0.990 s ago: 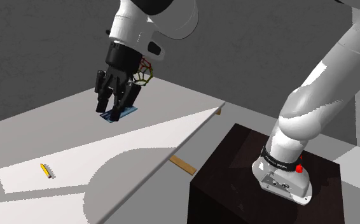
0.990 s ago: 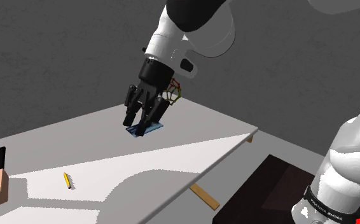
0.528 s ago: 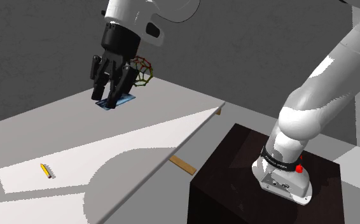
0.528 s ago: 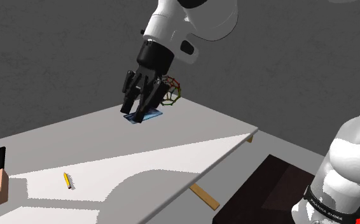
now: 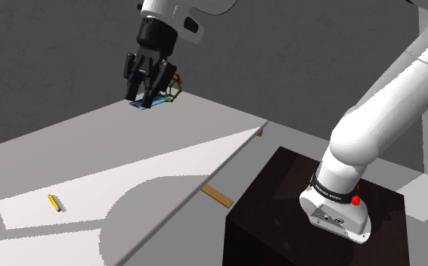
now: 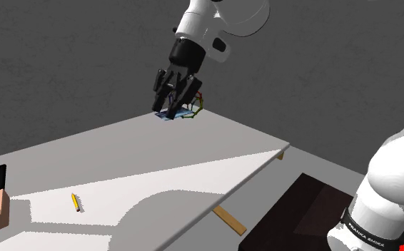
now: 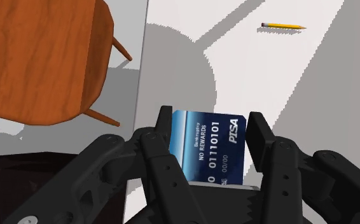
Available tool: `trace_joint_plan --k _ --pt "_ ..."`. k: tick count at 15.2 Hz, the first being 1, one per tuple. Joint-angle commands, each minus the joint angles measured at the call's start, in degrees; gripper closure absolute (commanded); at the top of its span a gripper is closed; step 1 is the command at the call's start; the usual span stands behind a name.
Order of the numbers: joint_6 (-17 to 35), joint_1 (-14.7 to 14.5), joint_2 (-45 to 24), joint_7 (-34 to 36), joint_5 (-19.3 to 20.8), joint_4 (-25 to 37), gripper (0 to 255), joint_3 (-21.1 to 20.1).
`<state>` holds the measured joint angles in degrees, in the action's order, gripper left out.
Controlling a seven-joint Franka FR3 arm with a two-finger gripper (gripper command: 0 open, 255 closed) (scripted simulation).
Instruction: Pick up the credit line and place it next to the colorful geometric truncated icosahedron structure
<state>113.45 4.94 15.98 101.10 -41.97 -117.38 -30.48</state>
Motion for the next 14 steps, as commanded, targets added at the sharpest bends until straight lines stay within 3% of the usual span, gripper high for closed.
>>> trace_joint_plan --k 1,14 --pt "-1.74 1.08 -0.42 -2.40 0.43 0.35 255 1.99" --pt "-11.76 8.52 -8.25 -14.91 5.35 8.41 255 12.42"
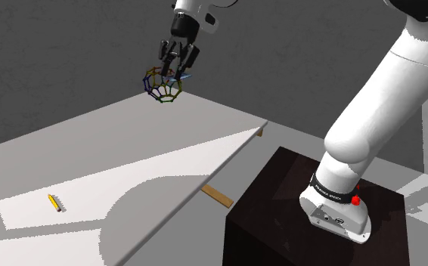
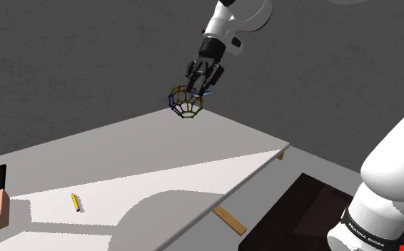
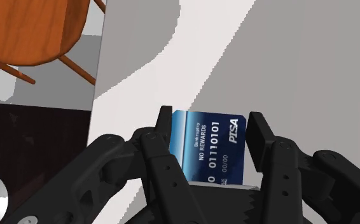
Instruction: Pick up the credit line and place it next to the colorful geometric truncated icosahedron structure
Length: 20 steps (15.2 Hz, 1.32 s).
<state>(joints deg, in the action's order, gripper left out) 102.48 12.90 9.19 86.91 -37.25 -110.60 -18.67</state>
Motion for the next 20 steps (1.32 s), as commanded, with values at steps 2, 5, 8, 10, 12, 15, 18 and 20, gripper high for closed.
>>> trace_joint_plan --k 2,5,8,10,12,15,18,20 --pt "-2.32 1.67 -3.45 -2.29 1.53 3.88 255 1.92" --pt "-4.68 3.30 -6.80 -4.47 2.84 7.83 255 3.73" --pt "-7.17 4.89 -10.58 -6.43 4.09 12.50 255 5.36" --pt "-8.94 5.91 -13.35 -7.59 4.89 16.05 255 6.35" --pt "-10.81 6.92 -16.35 -8.63 5.64 20.00 255 7.26" --pt "-13.89 8.39 -21.33 -9.93 6.68 26.81 255 8.46" --pt "-17.44 9.84 -27.06 -10.84 7.62 35.01 255 9.44" --pt "-20.22 10.77 -31.48 -11.16 8.19 41.60 255 9.96"
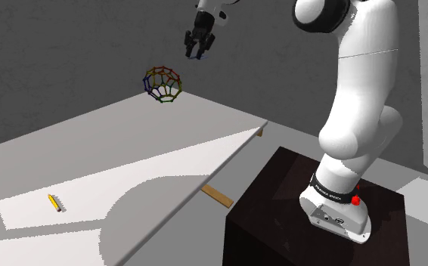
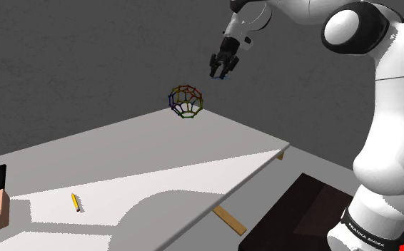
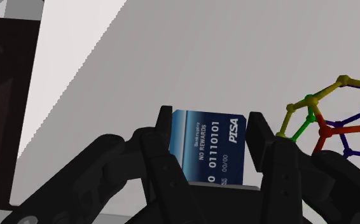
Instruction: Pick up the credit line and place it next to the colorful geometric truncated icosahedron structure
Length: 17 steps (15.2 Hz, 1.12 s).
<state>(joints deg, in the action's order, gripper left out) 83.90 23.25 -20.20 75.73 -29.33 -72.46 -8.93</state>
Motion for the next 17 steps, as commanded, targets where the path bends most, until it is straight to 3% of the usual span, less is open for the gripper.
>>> trace_joint_plan --k 1,3,4,17 --pt "-3.21 0.87 -4.56 -0.01 0.53 7.24 255 0.43" --pt "-6.95 1.74 -10.38 0.31 1.05 16.38 255 0.69" --pt "-10.92 2.30 -16.40 1.22 1.44 26.20 255 0.69" --pt "0.49 2.26 -11.03 -5.11 1.63 7.90 255 1.48"
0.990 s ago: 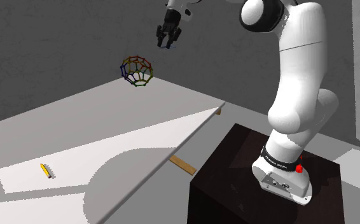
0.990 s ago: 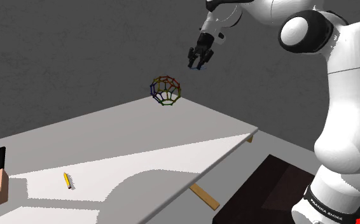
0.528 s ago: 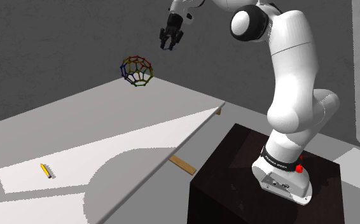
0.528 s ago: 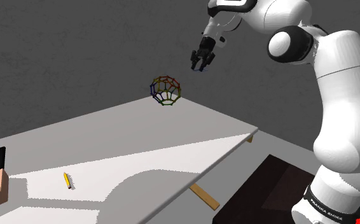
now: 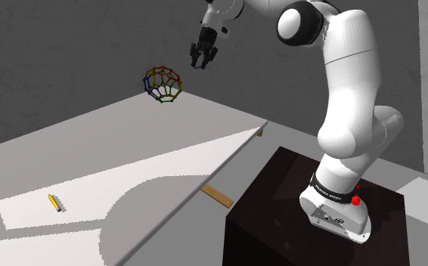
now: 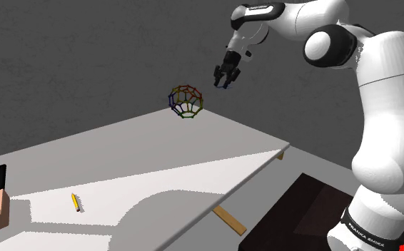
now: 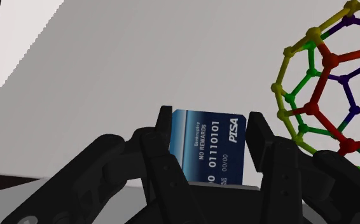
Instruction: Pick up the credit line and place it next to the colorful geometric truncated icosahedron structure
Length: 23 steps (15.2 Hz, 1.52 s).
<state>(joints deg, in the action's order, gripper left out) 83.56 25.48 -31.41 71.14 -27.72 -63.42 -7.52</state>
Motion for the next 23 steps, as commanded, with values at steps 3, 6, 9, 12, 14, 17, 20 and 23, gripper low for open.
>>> trace_joint_plan --k 3,6,9,12,14,17,20,23 --pt "2.96 -0.05 0.55 -1.65 0.01 -3.91 255 0.16" --pt "5.00 -0.13 0.73 -2.72 -0.01 -6.39 255 0.25" --pt "6.96 -0.21 0.75 -3.74 -0.04 -8.61 255 0.32" --pt "8.86 -0.29 0.62 -4.71 -0.09 -10.61 255 0.38" --pt "10.08 -0.35 0.46 -5.35 -0.13 -11.82 255 0.42" --pt "11.88 -0.43 0.12 -6.27 -0.20 -13.50 255 0.46" --pt "13.63 -0.52 -0.34 -7.16 -0.27 -15.00 255 0.50" --pt "15.32 -0.61 -0.90 -8.03 -0.37 -16.33 255 0.53"
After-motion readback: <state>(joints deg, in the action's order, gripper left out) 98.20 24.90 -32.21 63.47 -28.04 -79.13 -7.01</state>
